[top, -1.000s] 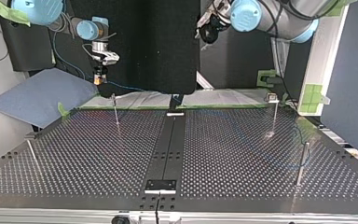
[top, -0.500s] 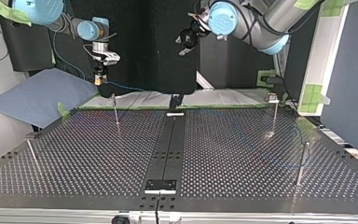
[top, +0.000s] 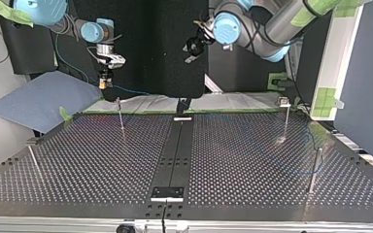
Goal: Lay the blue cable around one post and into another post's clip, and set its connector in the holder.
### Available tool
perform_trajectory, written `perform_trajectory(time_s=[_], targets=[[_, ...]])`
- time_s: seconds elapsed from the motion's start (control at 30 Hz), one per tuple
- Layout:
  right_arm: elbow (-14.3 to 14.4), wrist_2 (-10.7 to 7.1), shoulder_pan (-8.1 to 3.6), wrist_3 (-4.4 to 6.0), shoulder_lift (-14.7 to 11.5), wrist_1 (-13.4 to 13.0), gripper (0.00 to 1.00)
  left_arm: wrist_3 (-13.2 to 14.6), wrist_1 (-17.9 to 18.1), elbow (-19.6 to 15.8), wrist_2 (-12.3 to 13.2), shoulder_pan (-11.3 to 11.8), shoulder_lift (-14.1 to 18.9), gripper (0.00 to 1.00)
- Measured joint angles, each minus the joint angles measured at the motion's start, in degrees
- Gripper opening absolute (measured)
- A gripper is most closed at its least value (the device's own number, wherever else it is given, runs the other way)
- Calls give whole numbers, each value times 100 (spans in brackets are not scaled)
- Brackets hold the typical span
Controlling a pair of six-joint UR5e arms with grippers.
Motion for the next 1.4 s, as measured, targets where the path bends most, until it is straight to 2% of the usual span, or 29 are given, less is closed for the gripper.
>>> perform_trajectory(time_s=[0.2,0.37,0.7,1.1,1.27,1.4], targets=[[-2,-6,1,0,0,17,0,322,335,75,64,16,-336,100],[-2,-7,5,-19,0,33,0,352,616,83,55,77,-615,100],[-24,-11,11,-34,0,41,0,51,1052,115,19,213,-1053,100],[-51,1,11,-35,0,100,0,-485,1633,398,-82,161,-1621,100],[-62,9,11,-35,0,113,0,-554,1887,448,-105,150,-1703,100],[-62,12,13,-36,0,118,0,-478,2077,560,-103,110,-1796,100]])
